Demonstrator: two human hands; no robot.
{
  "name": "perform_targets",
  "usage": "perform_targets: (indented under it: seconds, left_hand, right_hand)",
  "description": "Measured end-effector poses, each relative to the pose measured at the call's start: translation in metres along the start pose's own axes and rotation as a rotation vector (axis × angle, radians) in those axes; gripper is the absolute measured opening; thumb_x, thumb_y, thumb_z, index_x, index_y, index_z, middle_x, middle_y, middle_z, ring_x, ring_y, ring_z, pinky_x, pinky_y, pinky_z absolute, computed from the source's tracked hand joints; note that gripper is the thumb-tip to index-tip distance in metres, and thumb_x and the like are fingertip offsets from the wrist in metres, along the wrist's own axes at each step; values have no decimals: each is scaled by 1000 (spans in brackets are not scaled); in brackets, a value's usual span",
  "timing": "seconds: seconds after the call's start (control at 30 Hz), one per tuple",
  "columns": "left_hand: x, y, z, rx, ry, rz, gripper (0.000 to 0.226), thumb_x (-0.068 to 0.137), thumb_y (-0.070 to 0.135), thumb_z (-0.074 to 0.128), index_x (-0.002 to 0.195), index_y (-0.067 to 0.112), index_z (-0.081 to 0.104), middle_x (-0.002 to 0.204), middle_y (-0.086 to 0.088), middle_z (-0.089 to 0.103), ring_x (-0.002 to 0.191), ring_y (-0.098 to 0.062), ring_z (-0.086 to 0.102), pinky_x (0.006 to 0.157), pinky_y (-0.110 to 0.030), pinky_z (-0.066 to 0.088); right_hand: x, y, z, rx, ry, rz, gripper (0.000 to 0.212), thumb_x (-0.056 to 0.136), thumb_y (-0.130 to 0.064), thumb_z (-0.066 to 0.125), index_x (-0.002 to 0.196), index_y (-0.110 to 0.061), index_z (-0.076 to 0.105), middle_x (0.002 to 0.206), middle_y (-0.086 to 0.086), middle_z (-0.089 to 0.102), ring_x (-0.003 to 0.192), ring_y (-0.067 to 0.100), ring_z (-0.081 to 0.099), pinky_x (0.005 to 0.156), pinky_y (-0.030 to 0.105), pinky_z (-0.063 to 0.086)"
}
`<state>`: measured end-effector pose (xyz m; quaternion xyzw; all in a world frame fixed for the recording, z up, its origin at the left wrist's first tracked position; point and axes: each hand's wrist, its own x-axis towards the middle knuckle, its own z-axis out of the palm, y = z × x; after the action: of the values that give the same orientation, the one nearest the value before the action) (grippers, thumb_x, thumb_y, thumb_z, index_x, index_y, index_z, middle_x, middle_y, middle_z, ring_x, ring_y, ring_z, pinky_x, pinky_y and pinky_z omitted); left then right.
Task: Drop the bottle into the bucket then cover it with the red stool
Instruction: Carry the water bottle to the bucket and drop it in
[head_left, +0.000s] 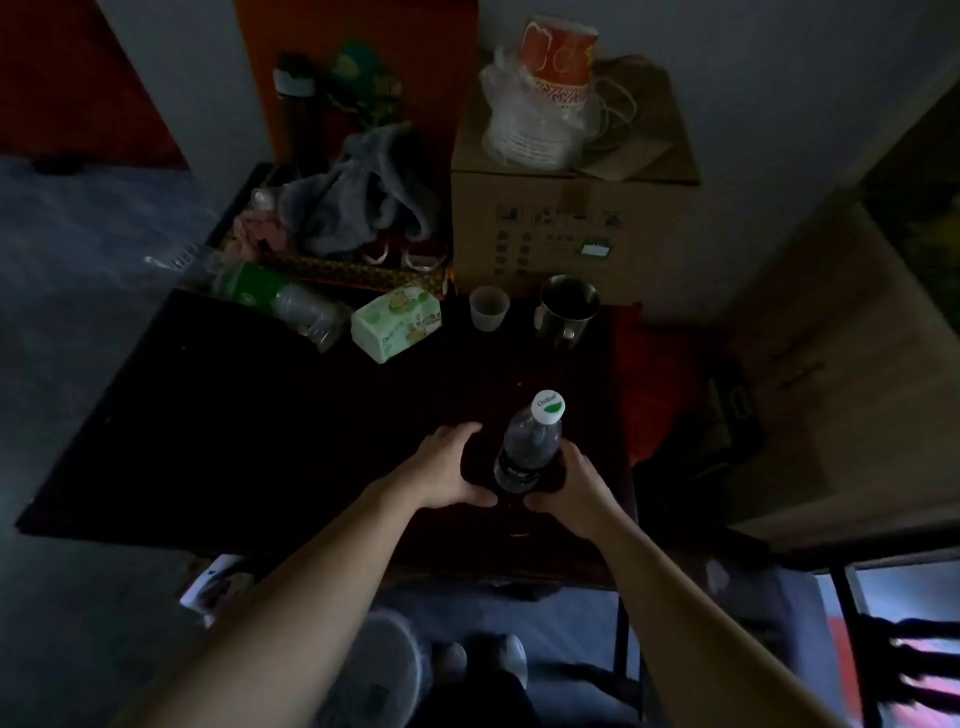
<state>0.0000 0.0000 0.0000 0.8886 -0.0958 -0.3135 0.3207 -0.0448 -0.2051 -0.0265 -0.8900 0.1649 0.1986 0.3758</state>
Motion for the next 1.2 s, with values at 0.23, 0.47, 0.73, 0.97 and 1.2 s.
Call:
perform_targets:
  seconds: [0.23,0.47,0.73,0.97,1.2]
  left_hand:
    - [8,-2,6,-77,32,24,109,66,40,83,151,25,16,157,-8,21,144,-27,23,113,-43,31]
    - [15,-7,3,-73,36,29,108,66,43,82,150,27,17,155,-8,23,143,-26,25,112,-42,32]
    - [17,-13,-7,-105,24,59,108,66,40,83,150,27,17,155,-7,24,143,-24,25,113,-42,32]
    - [9,-15,-18,-140,41,94,112,60,45,85,149,33,18,155,-5,26,143,-22,26,112,-47,34]
    - [-13,-6,-36,-186,84,168,115,54,52,84,148,35,20,154,-2,28,142,-21,26,113,-49,33]
  right_hand:
    - [5,1,13,240,39,-35,102,53,-33,87,141,-24,37,135,1,53,125,22,52,105,44,46]
    - [9,-2,20,392,28,-50,86,63,-18,89,136,-21,45,124,-2,64,115,17,62,100,41,51]
    - [11,-5,25,432,62,-46,78,63,-24,90,128,-32,48,119,-10,66,110,8,63,97,32,51]
    - [6,-24,21,432,79,-78,75,60,-28,89,124,-36,49,116,-9,68,111,10,63,97,35,51]
    - [-14,-43,10,405,96,-114,79,56,-33,88,126,-34,50,116,-9,69,110,10,65,97,38,53]
